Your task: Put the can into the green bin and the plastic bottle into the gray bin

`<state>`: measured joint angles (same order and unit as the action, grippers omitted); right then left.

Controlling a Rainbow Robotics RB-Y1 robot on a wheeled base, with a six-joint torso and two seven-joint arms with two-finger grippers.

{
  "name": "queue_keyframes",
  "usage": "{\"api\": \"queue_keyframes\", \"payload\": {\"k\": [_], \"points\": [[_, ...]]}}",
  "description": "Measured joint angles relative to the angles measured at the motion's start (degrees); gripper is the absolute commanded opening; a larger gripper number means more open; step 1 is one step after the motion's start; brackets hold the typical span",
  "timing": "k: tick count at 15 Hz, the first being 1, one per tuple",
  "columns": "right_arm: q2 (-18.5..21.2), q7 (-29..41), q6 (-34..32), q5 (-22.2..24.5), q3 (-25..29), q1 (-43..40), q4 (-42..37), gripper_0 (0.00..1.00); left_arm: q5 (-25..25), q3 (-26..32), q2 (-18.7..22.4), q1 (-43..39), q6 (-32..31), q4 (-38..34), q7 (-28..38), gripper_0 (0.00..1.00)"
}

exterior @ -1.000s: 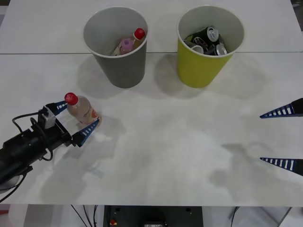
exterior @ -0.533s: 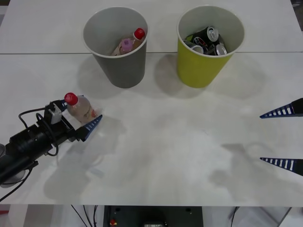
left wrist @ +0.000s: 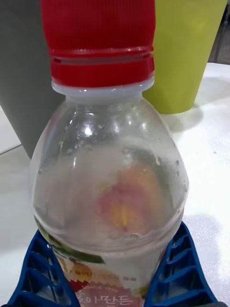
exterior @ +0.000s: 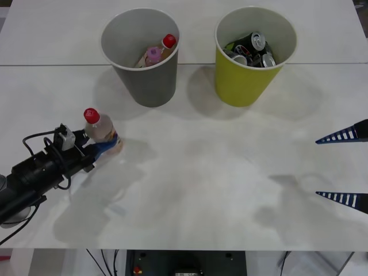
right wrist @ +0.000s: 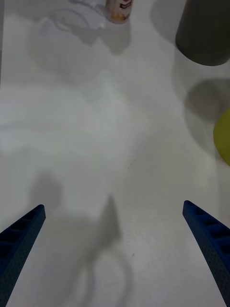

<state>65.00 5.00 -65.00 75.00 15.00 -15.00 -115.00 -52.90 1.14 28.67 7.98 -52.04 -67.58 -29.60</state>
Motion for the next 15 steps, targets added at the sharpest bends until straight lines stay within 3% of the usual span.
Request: {"api": "queue_keyframes", "payload": {"k": [4, 7, 10, 15], "points": [[0.0, 0.0, 0.0, 0.0, 0.0, 0.0, 0.0, 1.00, -0.1, -0.4, 2.1, -0.1, -0.3, -0.8, 0.9, 0.00], [0.0, 0.0, 0.0, 0.0, 0.0, 0.0, 0.0, 1.00, -0.1, -2.8, 8.9, -0.1, -0.3, -4.3, 8.4, 0.00], [0.0, 0.0, 0.0, 0.0, 0.0, 0.0, 0.0, 1.00, -2.0, -5.3, 19.4, -0.1, -0.3, -9.4, 20.7, 0.00], [0.0, 0.0, 0.0, 0.0, 0.0, 0.0, 0.0, 1.00, -7.3, -5.5, 35.9, -0.1, -2.7, -20.2, 50.7, 0.00]]}}
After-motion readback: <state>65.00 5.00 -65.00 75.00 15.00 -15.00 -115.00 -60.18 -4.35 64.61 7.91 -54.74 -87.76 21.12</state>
